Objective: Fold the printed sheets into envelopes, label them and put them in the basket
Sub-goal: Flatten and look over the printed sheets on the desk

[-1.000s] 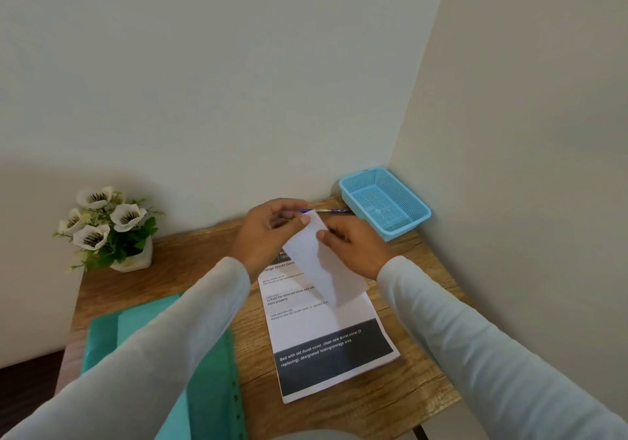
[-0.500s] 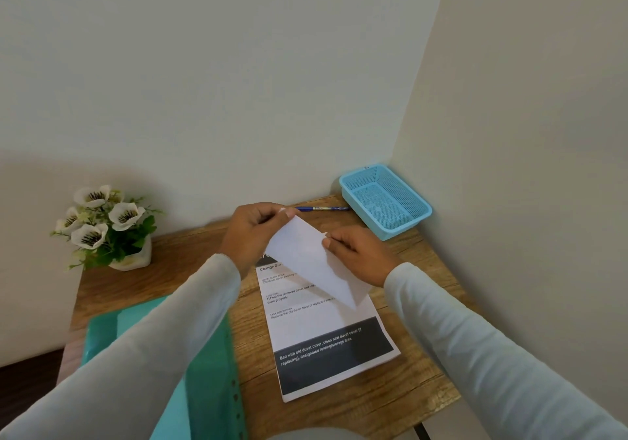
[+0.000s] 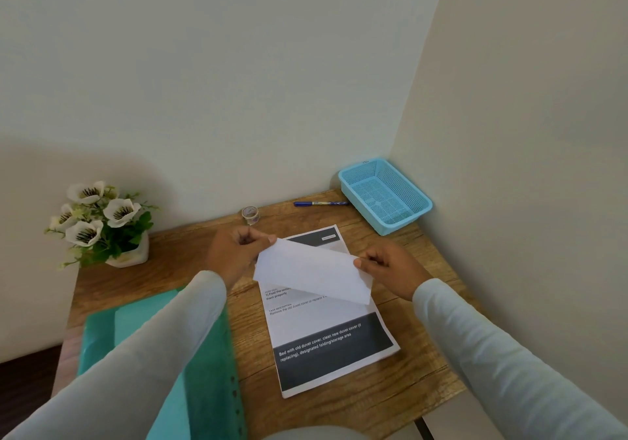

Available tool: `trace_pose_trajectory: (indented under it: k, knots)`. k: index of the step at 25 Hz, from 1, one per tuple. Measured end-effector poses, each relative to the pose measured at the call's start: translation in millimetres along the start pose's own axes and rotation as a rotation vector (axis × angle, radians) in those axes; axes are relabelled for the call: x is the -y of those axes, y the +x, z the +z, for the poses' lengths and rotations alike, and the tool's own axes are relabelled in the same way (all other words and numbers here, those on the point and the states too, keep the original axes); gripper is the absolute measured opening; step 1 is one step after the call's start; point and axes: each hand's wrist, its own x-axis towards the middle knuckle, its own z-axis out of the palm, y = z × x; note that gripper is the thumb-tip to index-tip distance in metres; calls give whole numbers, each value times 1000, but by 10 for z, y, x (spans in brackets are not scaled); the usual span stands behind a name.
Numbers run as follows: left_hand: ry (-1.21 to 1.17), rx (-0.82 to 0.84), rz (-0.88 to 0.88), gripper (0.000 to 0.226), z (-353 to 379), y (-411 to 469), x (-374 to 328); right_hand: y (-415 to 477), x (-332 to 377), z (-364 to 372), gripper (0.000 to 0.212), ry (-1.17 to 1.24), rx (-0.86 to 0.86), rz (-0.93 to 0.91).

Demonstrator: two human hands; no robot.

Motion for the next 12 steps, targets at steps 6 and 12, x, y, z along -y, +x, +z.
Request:
trace_pose_trajectory:
  k: [6,12]
  knots:
    - [369,-34,31,9,43,71,287,-14,-322,58,16,-124,-18,170]
    - [831,267,298,24,389,-68,502,-36,-533,113,11,-244,-80,241]
